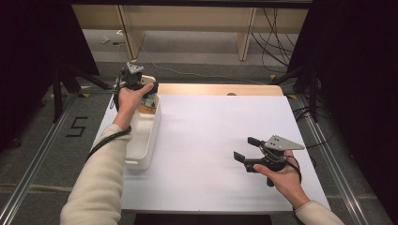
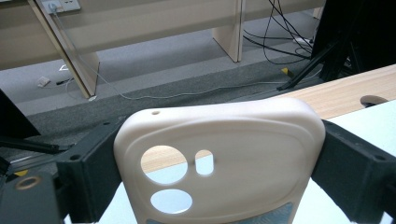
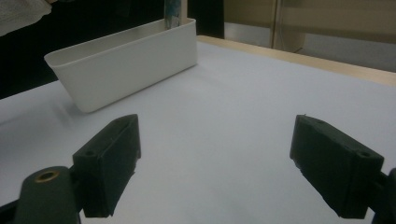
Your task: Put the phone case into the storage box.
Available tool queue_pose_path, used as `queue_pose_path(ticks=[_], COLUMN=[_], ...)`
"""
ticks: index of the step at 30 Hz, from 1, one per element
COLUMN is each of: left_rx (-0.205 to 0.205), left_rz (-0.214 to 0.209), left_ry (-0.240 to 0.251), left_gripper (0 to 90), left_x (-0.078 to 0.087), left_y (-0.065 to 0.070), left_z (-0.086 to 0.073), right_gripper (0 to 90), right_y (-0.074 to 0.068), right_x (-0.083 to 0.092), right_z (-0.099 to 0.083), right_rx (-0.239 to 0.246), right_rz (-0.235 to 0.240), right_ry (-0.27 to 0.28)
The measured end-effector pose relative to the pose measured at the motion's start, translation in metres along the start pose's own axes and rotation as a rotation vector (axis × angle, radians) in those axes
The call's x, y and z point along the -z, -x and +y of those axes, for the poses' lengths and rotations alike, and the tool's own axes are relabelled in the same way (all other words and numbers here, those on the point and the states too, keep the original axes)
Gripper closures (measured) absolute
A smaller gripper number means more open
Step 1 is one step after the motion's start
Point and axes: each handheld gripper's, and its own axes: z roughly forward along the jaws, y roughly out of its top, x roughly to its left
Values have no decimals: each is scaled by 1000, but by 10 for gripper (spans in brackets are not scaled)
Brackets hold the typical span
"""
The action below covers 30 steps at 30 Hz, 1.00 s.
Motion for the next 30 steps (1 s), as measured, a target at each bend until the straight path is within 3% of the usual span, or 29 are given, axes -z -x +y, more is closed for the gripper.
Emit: queue_pose_path(ticks=[30], left_rx=[10], left_rz=[3], left_ry=[-12], left_gripper=[98], left_x=[-6], left_y=[-2], left_z=[-2], right_gripper=[182], right_y=[0], right_x=[0], right_z=[0], right_rx=[-13], right_rz=[9], right_ry=[4])
